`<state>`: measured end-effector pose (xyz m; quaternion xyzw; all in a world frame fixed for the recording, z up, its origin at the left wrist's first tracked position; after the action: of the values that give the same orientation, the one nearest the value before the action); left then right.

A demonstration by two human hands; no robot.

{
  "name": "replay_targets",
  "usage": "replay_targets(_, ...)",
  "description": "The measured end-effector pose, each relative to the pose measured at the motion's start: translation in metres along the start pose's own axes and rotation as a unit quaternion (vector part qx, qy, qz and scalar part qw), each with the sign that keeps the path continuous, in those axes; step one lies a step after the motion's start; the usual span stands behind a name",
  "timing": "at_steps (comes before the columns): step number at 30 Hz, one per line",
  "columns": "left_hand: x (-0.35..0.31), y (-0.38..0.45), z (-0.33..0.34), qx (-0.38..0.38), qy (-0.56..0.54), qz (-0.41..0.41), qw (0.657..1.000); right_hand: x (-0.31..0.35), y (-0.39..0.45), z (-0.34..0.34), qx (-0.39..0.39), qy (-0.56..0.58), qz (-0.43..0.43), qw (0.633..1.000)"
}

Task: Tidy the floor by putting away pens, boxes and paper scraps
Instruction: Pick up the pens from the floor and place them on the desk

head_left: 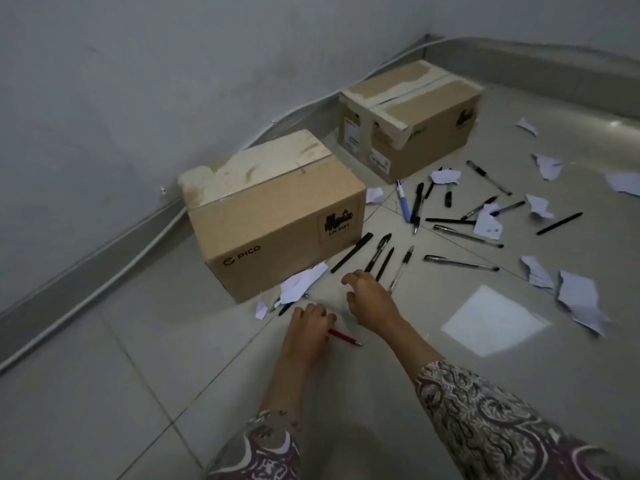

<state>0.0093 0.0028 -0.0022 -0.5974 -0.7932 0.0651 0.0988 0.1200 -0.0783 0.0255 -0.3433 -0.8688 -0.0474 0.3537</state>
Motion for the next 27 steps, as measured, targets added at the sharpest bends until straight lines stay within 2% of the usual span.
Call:
replay_targets(10,0.006,0.002,0.008,-0.029,-0.014,-0.027,0.999,-0.011,0.001,0.007,-0.004,-0.001,0.009,1.0)
replay_targets(13,0.021,-0.004,0.013,-0.042,-0.076,-0.082,0.993,-0.018,0.002,0.017,0.015,-0.014,0.026,0.999)
replay_targets(15,0.033,-0.009,0.017,-0.053,-0.145,-0.116,0.981,-0.02,0.0,0.026,0.03,-0.061,0.015,0.998)
replay_targets(17,0.039,-0.012,0.02,-0.057,-0.248,-0.143,0.957,-0.022,-0.004,0.034,0.039,-0.115,-0.012,0.992)
replay_targets(20,0.041,-0.014,0.016,-0.069,-0.381,-0.184,0.904,-0.025,-0.011,0.044,0.015,-0.093,-0.008,0.996)
replay_targets(23,0.035,-0.011,0.01,-0.07,-0.501,-0.252,0.825,-0.025,-0.025,0.054,-0.052,0.012,0.047,0.997)
replay_targets(25,0.028,-0.009,0.009,-0.049,-0.558,-0.266,0.785,-0.02,-0.039,0.066,-0.12,0.117,0.077,0.983)
replay_targets(27,0.019,-0.009,0.009,-0.034,-0.607,-0.268,0.747,-0.01,-0.051,0.081,-0.152,0.2,0.073,0.965)
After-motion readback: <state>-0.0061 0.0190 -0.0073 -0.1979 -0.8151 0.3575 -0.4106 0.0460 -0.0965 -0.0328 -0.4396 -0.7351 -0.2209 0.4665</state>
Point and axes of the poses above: each hand's wrist, its own y-axis towards the middle knuckle, its own z-axis out of the palm, x = y × z, the point moved 1 cm from there along y, towards the middle knuckle, and after that the axes turned 11 degrees about y, right-handed, at the moved point
